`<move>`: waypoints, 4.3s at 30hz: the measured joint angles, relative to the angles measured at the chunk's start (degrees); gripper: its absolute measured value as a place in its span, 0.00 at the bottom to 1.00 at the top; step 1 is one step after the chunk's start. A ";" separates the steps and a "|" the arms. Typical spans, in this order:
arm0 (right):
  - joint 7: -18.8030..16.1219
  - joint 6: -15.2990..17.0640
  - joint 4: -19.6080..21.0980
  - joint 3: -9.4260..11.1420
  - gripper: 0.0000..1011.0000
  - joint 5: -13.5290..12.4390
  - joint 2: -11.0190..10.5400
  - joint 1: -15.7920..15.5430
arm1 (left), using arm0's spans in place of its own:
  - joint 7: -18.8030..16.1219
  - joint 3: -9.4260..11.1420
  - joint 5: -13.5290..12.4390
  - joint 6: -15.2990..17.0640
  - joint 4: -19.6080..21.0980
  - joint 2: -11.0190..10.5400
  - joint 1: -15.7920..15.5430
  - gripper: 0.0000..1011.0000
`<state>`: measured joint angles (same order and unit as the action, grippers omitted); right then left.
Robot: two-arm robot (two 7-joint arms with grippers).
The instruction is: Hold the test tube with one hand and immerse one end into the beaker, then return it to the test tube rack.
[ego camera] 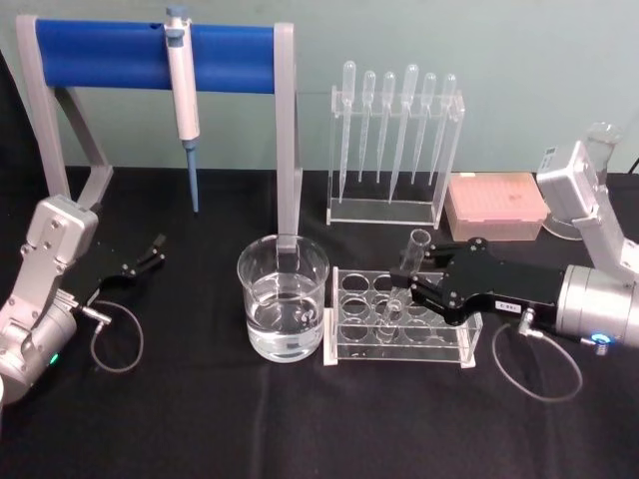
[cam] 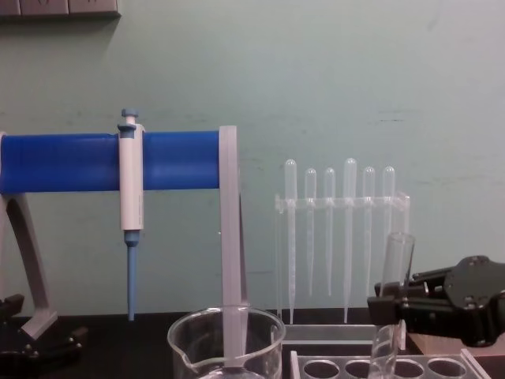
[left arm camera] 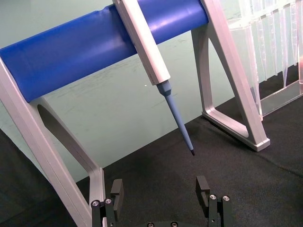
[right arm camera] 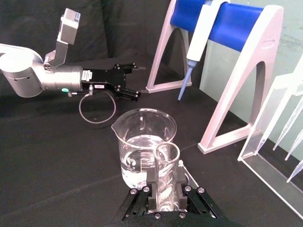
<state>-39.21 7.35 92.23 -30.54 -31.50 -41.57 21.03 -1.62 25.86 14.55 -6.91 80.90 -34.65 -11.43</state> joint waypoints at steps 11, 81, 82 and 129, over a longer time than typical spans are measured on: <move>0.11 0.68 -0.43 -0.41 0.23 0.54 0.30 0.33 | 0.00 0.00 0.00 0.00 0.00 0.00 0.00 0.99; 14.52 -2.57 13.85 9.82 0.99 4.02 -1.23 -8.92 | 0.00 0.00 0.00 0.00 0.00 0.00 0.00 0.99; 15.85 -2.91 14.35 10.54 0.99 4.40 -1.01 -9.75 | 0.00 0.00 0.00 0.00 0.00 0.00 0.00 0.99; 46.63 -4.08 2.39 12.62 0.99 23.61 19.59 -17.31 | 0.00 0.00 0.00 0.00 0.00 0.00 0.00 0.99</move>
<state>7.41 3.27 94.62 -17.92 -7.89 -21.98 3.72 -1.62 25.86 14.55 -6.91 80.90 -34.65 -11.43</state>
